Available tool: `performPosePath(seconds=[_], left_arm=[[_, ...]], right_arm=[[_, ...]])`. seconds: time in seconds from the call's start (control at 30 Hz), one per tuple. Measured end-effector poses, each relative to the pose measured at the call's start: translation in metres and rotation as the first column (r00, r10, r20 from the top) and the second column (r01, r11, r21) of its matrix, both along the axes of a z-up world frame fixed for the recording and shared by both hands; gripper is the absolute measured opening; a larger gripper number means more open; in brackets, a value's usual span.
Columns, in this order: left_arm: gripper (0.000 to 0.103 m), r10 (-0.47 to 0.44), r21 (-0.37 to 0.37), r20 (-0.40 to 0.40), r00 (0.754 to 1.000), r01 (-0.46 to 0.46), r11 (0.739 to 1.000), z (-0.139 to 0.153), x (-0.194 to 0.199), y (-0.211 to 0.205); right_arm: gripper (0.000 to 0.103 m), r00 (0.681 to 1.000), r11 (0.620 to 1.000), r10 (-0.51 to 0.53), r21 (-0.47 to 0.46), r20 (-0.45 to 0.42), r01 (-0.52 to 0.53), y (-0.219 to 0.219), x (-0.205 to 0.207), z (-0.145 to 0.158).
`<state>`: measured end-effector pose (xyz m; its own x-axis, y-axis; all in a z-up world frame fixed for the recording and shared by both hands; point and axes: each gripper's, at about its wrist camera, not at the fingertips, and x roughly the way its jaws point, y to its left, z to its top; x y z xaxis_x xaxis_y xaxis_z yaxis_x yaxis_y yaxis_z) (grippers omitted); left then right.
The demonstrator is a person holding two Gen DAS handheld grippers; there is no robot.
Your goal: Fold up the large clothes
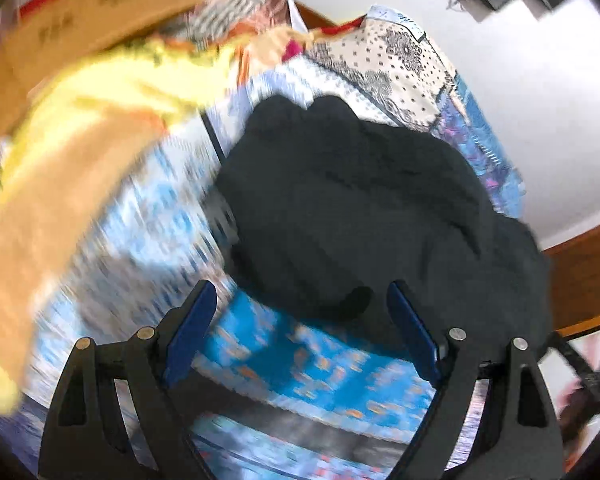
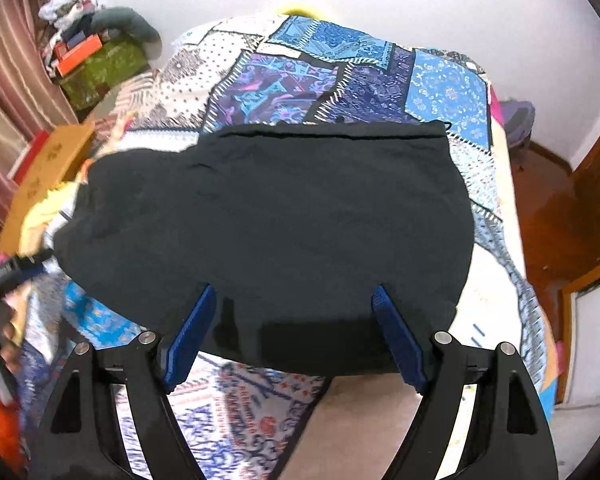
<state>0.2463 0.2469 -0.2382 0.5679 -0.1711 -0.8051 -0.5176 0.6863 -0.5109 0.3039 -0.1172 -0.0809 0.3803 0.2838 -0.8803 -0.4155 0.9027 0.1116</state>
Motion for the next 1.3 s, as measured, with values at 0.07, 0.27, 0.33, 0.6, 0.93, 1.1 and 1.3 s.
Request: performPosePath(seconds=[0.07,0.27,0.33,0.6,0.93,1.1,1.3], left_arm=[[0.087,0.019,-0.086,0.011,1.0,-0.018,0.996,-0.009,-0.003,-0.001],[0.087,0.077,-0.345,0.005,0.997,-0.07,0.936,-0.049,0.005,-0.008],[0.087,0.111,-0.395,0.032,0.993,-0.089,0.914,-0.057,0.009,-0.005],[0.09,0.228,-0.429,0.08,0.97,-0.173,0.887,-0.069,0.033,0.0],[0.048,0.191,0.043,0.053,0.98,-0.194,0.98,-0.03,0.055,-0.035],[0.034,0.126,0.24,0.119,0.985,-0.152,0.959,0.018,0.039,-0.044],[0.031,0.06,0.476,0.225,0.972,-0.163,0.864,0.082,0.008,-0.048]], right_arm=[[0.078,1.0,1.0,0.005,0.021,0.004,-0.005,0.005,-0.001,0.004],[0.078,0.998,0.999,0.045,-0.001,0.041,-0.045,0.026,-0.002,0.001],[0.078,0.998,0.998,0.06,-0.039,0.033,-0.059,0.032,0.001,-0.01],[0.079,0.998,0.998,0.061,-0.01,-0.015,-0.061,0.025,0.007,-0.03],[0.079,0.998,0.999,0.039,-0.036,-0.048,-0.041,0.034,0.004,-0.026],[0.079,0.998,0.999,0.049,0.0,-0.051,-0.049,0.046,-0.002,-0.01],[0.079,0.992,0.991,0.124,0.054,-0.032,-0.122,0.091,-0.017,0.005]])
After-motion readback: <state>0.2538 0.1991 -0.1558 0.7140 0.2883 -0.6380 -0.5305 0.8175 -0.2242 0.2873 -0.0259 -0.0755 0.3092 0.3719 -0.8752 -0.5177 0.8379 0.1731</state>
